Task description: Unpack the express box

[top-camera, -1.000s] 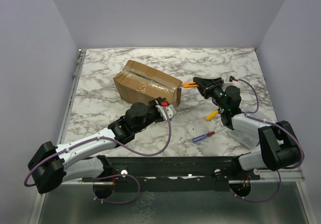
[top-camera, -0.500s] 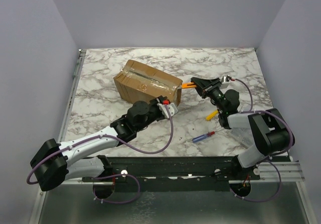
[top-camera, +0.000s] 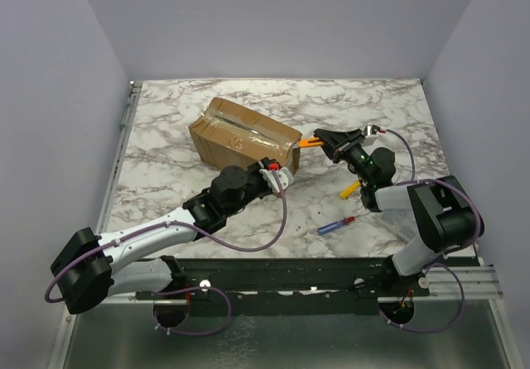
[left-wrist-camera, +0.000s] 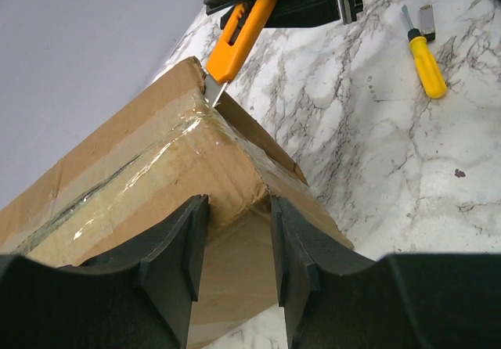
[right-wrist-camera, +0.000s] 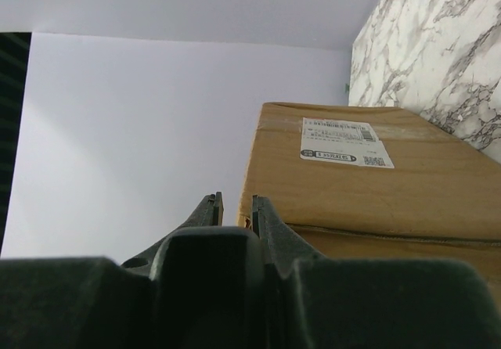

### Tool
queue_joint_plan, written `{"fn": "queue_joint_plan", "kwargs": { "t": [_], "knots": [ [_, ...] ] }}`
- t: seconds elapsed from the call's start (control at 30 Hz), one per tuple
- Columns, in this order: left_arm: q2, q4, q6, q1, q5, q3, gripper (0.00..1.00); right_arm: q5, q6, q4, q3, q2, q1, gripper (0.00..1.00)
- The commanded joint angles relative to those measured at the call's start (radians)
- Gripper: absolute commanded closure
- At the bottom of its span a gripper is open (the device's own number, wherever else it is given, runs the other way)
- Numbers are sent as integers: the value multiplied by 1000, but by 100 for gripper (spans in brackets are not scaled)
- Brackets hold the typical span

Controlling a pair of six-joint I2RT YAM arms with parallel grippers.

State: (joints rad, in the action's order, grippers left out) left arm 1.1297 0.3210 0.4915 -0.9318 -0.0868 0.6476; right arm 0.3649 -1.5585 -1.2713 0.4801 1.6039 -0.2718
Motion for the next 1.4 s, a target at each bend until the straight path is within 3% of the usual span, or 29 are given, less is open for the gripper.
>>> {"fn": "queue_joint_plan", "kwargs": {
  "t": [0.0, 0.33, 0.7, 1.37],
  "knots": [
    [47, -62, -75, -3, -21, 11, 58, 187, 46, -25, 24, 15, -16, 100],
    [72, -53, -103, -2, -37, 26, 61, 300, 79, -8, 46, 47, -22, 100],
    [68, -51, -109, -2, -85, 3, 62, 388, 3, -59, 24, 54, -23, 100],
    [82, -55, -115, -2, -122, 12, 64, 500, 46, 154, 58, -15, -21, 100]
  ]
}}
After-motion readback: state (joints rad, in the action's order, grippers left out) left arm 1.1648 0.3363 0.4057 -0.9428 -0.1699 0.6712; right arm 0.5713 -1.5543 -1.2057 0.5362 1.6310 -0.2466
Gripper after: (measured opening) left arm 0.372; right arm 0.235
